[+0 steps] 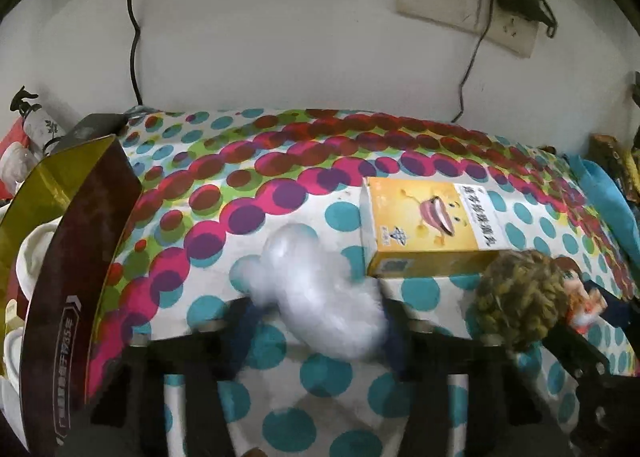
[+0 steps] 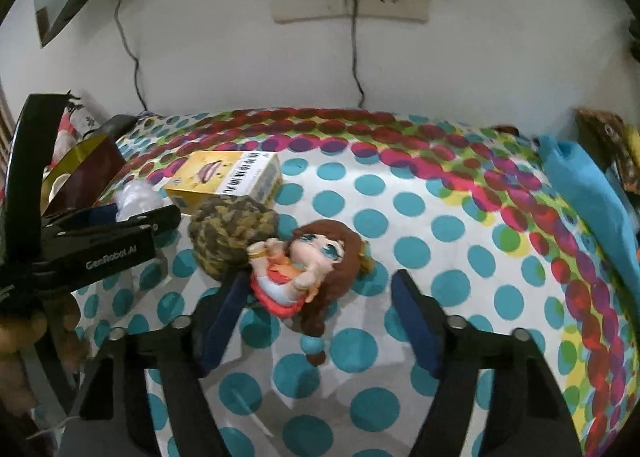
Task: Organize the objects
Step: 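Grasp the plastic-wrapped bundle with the left gripper while the right gripper grasps the doll, then carry the plastic bundle into the gold tray with the left gripper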
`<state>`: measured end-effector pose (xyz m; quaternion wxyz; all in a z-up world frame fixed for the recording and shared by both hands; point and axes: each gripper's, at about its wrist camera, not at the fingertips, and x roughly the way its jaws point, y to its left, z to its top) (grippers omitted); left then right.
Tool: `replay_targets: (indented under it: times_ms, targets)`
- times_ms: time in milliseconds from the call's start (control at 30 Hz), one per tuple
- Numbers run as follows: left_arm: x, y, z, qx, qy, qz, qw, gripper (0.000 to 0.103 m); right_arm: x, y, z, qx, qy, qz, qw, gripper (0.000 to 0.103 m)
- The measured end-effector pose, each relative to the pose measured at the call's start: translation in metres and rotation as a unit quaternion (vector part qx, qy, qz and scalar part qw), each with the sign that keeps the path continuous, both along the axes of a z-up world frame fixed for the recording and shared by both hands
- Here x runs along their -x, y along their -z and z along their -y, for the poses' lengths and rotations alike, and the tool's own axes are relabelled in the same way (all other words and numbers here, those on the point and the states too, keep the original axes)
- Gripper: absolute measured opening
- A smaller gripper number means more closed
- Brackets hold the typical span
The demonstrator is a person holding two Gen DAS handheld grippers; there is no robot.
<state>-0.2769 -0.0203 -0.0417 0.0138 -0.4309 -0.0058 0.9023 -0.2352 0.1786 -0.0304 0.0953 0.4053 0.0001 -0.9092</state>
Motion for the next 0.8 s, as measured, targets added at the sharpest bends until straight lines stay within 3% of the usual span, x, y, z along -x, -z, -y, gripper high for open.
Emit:
replay_targets:
  times_ms: [67, 233, 300, 533, 800]
  targets:
    - [-0.007, -0.003, 0.000, -0.012, 0.002, -0.001, 0.9999, 0.031, -0.002, -0.002, 0.006, -0.010, -0.010, -0.007, 1.000, 0.052]
    - [-0.043, -0.023, 0.007, -0.032, -0.002, -0.032, 0.9990, 0.031, -0.005, -0.004, 0.009, -0.015, -0.011, -0.013, 1.000, 0.048]
    - [-0.062, -0.033, 0.007, -0.030, -0.003, -0.048, 0.9984, 0.031, -0.006, -0.004, 0.004, 0.004, -0.009, -0.013, 1.000, 0.035]
    - [-0.132, -0.043, 0.005, -0.025, 0.005, -0.071, 0.9972, 0.031, -0.018, -0.009, -0.013, 0.045, 0.011, -0.032, 0.998, 0.035]
    - [-0.173, -0.047, 0.029, -0.007, -0.016, -0.097, 0.9952, 0.031, -0.042, -0.019, 0.005, -0.009, 0.008, -0.069, 0.998, 0.033]
